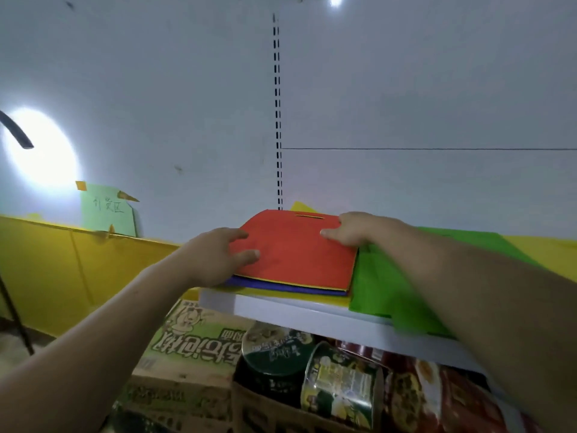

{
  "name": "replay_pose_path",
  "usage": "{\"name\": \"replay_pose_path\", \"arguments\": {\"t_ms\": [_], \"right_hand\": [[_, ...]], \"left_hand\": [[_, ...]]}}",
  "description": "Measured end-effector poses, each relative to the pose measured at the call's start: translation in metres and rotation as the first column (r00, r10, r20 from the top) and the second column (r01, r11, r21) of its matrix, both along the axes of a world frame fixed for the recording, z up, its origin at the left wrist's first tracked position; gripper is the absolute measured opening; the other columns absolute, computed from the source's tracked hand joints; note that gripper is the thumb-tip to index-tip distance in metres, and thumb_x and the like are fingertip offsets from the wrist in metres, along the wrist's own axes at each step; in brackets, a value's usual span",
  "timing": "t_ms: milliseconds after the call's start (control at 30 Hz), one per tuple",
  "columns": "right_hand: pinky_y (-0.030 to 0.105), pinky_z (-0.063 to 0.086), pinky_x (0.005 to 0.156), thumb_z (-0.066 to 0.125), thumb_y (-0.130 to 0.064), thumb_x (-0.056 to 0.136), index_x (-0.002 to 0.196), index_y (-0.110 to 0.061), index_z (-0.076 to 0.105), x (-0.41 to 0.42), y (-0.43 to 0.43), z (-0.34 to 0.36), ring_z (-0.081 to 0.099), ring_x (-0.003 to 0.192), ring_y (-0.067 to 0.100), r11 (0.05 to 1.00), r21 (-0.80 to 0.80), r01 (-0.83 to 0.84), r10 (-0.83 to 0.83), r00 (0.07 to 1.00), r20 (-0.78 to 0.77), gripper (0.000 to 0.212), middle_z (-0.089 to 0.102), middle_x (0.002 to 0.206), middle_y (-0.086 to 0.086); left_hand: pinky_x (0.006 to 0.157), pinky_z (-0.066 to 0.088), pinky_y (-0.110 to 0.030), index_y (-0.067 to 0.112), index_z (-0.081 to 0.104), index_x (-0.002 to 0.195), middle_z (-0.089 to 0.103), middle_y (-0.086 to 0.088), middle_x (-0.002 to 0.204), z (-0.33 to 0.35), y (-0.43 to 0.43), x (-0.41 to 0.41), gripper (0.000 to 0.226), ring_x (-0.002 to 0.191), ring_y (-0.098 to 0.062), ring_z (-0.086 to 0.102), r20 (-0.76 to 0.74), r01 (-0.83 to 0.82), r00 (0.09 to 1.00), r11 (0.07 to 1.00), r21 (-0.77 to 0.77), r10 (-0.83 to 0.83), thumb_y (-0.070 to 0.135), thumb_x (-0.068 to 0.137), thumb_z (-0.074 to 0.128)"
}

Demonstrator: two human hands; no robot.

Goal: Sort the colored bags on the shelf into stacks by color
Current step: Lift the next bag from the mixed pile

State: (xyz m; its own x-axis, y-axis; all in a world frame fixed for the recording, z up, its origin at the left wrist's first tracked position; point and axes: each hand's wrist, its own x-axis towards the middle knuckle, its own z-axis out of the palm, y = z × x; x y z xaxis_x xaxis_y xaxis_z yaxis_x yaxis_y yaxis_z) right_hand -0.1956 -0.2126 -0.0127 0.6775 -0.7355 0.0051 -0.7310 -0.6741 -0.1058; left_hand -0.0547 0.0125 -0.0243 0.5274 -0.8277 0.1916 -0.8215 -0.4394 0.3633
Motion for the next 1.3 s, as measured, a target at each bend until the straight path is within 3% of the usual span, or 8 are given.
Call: {"name": "replay_pose_path", "arguments": {"t_ms": [200,467,733,800,867,967,1133,1300], "right_hand": [[0.031,0.031,0.106,0.028,-0.056,0.099,0.141,-0.001,0.04,0.015,0.017,-0.007,0.037,0.136,0.029,0.984,0.021,0.176,-0.176,0.984,-0.028,0.07,0.037,0.149,0.015],[0.031,0.04,0.097,0.045,-0.056,0.093,0.132,-0.003,0.051,0.027,0.023,-0.011,0.049,0.124,0.03,0.963,-0.056,0.265,-0.268,0.962,-0.055,0.066,0.05,0.137,0.016],[0.032,0.041,0.094,0.062,-0.042,0.088,0.129,-0.016,0.052,0.036,0.02,-0.007,0.051,0.121,0.026,0.954,-0.154,0.255,-0.228,0.957,0.178,0.05,0.054,0.133,0.008],[0.032,0.041,0.096,0.071,-0.037,0.082,0.133,-0.013,0.046,0.038,0.019,-0.005,0.05,0.121,0.028,0.946,0.033,0.322,-0.31,0.873,0.378,0.061,0.05,0.134,0.012],[0.035,0.043,0.099,0.077,-0.028,0.077,0.137,-0.007,0.037,0.04,0.017,-0.004,0.05,0.121,0.032,0.88,0.31,0.36,-0.475,0.673,0.567,0.076,0.045,0.135,0.017],[0.034,0.05,0.089,0.077,-0.012,0.075,0.127,0.002,0.046,0.036,0.015,-0.003,0.059,0.11,0.032,0.809,0.513,0.288,-0.588,0.412,0.696,0.062,0.058,0.122,0.018],[0.028,0.05,0.072,0.063,-0.002,0.085,0.105,-0.01,0.063,0.028,0.031,0.005,0.063,0.083,0.021,0.896,0.431,0.105,-0.442,0.296,0.847,0.021,0.067,0.107,0.012],[0.03,0.054,0.076,0.063,-0.003,0.084,0.111,-0.022,0.053,0.021,0.055,0.016,0.066,0.089,0.016,0.957,0.291,0.006,-0.29,0.121,0.949,0.034,0.066,0.107,0.004]], "left_hand": [[0.106,0.031,-0.032,0.023,0.039,0.142,0.04,-0.002,0.147,-0.005,-0.018,0.055,0.06,0.132,-0.022,0.04,0.009,0.097,0.995,0.99,0.1,-0.099,0.053,0.09,0.048],[0.1,0.038,-0.033,0.016,0.046,0.136,0.05,-0.005,0.138,-0.016,-0.026,0.072,0.067,0.121,-0.023,0.049,-0.033,0.164,0.987,0.974,0.156,-0.16,0.06,0.086,0.05],[0.093,0.04,-0.032,0.015,0.048,0.132,0.053,-0.007,0.132,-0.015,-0.023,0.069,0.067,0.115,-0.024,0.053,-0.099,0.131,0.988,0.981,0.141,-0.117,0.06,0.083,0.054],[0.092,0.043,-0.032,0.014,0.05,0.13,0.054,-0.007,0.129,-0.016,-0.022,0.07,0.067,0.111,-0.024,0.055,-0.107,0.12,0.988,0.986,0.118,-0.107,0.06,0.082,0.056],[0.093,0.045,-0.035,0.012,0.051,0.129,0.053,-0.009,0.129,-0.017,-0.022,0.071,0.069,0.108,-0.025,0.056,-0.102,0.108,0.99,0.991,0.084,-0.099,0.06,0.08,0.058],[0.094,0.044,-0.035,0.011,0.046,0.134,0.046,-0.009,0.136,-0.017,-0.021,0.07,0.073,0.114,-0.026,0.052,-0.088,0.095,0.992,0.994,0.054,-0.09,0.058,0.08,0.06],[0.103,0.038,-0.036,0.015,0.029,0.146,0.038,-0.009,0.146,-0.019,-0.017,0.076,0.086,0.127,-0.026,0.045,-0.166,0.097,0.98,0.993,-0.073,-0.108,0.048,0.078,0.069],[0.103,0.041,-0.043,0.015,0.032,0.144,0.045,-0.01,0.14,-0.024,-0.012,0.083,0.081,0.122,-0.026,0.048,-0.291,0.077,0.94,0.94,-0.331,-0.18,0.021,0.076,0.075]]}}
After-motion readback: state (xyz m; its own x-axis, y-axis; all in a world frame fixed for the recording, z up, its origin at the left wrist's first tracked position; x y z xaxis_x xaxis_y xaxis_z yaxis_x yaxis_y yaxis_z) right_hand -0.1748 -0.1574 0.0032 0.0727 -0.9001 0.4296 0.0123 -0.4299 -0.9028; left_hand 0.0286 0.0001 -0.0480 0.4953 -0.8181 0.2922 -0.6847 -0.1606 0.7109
